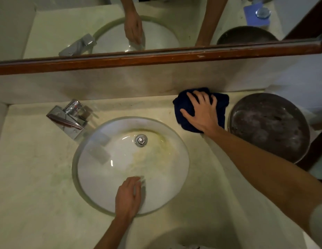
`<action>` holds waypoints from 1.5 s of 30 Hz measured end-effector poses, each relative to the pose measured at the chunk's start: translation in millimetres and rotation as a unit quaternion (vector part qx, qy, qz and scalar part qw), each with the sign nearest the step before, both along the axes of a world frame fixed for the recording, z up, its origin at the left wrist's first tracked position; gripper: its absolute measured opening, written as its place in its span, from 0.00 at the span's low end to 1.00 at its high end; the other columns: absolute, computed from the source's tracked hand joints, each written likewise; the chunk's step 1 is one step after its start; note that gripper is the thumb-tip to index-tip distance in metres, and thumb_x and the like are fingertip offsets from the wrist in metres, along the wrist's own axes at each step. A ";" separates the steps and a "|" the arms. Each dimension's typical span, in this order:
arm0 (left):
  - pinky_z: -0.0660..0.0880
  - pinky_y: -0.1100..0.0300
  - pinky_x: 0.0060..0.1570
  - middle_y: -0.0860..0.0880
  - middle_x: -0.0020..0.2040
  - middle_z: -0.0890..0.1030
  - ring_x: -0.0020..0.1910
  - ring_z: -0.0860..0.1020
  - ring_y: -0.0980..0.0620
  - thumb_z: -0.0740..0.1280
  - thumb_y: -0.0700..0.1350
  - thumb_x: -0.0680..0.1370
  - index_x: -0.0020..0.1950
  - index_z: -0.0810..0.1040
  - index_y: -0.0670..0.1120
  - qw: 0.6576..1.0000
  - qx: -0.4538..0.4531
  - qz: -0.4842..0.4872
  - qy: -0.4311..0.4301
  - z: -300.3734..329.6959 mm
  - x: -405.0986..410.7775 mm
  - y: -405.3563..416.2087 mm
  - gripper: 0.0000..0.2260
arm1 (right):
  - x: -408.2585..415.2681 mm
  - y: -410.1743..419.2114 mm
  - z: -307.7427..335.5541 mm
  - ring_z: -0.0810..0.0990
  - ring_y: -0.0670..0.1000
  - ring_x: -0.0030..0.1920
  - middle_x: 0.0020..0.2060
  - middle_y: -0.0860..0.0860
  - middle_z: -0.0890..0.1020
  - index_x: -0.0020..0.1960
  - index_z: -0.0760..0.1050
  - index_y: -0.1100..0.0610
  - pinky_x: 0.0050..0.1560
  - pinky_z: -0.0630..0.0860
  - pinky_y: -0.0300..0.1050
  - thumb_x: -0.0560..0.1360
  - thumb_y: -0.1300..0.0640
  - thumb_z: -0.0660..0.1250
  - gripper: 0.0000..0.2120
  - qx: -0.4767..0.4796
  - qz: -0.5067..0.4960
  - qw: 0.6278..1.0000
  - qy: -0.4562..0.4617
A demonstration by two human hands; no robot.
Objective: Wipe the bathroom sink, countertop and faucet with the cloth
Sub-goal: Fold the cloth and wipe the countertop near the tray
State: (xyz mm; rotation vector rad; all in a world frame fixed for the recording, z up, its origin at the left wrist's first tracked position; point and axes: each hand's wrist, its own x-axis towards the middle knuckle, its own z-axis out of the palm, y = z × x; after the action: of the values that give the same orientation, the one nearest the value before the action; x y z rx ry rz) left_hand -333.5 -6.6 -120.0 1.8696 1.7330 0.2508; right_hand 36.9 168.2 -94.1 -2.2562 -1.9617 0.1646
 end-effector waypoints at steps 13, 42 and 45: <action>0.72 0.56 0.34 0.53 0.43 0.79 0.33 0.77 0.51 0.57 0.49 0.83 0.47 0.79 0.48 0.997 0.069 -0.001 0.038 2.5 2.9 -11.2 0.13 | -12.7 -25.5 -17.8 0.57 0.56 0.81 0.80 0.52 0.62 0.82 0.58 0.48 0.76 0.49 0.73 0.80 0.34 0.50 0.34 -0.010 -0.039 0.999 0.017; 0.72 0.50 0.46 0.47 0.43 0.80 0.42 0.76 0.43 0.57 0.46 0.83 0.46 0.78 0.44 0.997 0.064 0.027 0.028 -5.9 1.2 -10.2 0.13 | 82.2 -334.7 3.5 0.60 0.58 0.79 0.80 0.52 0.62 0.81 0.62 0.50 0.77 0.51 0.64 0.80 0.35 0.55 0.34 -0.037 0.060 0.997 -0.036; 0.71 0.51 0.45 0.46 0.43 0.81 0.42 0.77 0.43 0.57 0.47 0.83 0.47 0.78 0.44 0.997 0.069 0.017 0.021 -9.4 -2.1 -8.5 0.13 | 73.2 -342.0 -1.3 0.54 0.56 0.82 0.83 0.50 0.56 0.83 0.57 0.50 0.79 0.48 0.65 0.81 0.35 0.52 0.35 -0.047 0.035 0.998 -0.014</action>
State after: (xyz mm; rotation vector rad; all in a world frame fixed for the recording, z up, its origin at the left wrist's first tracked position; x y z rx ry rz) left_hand -335.6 -15.2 -129.4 1.9572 1.8173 0.3562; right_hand 110.0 -173.8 -95.4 -2.2599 -2.0897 0.2411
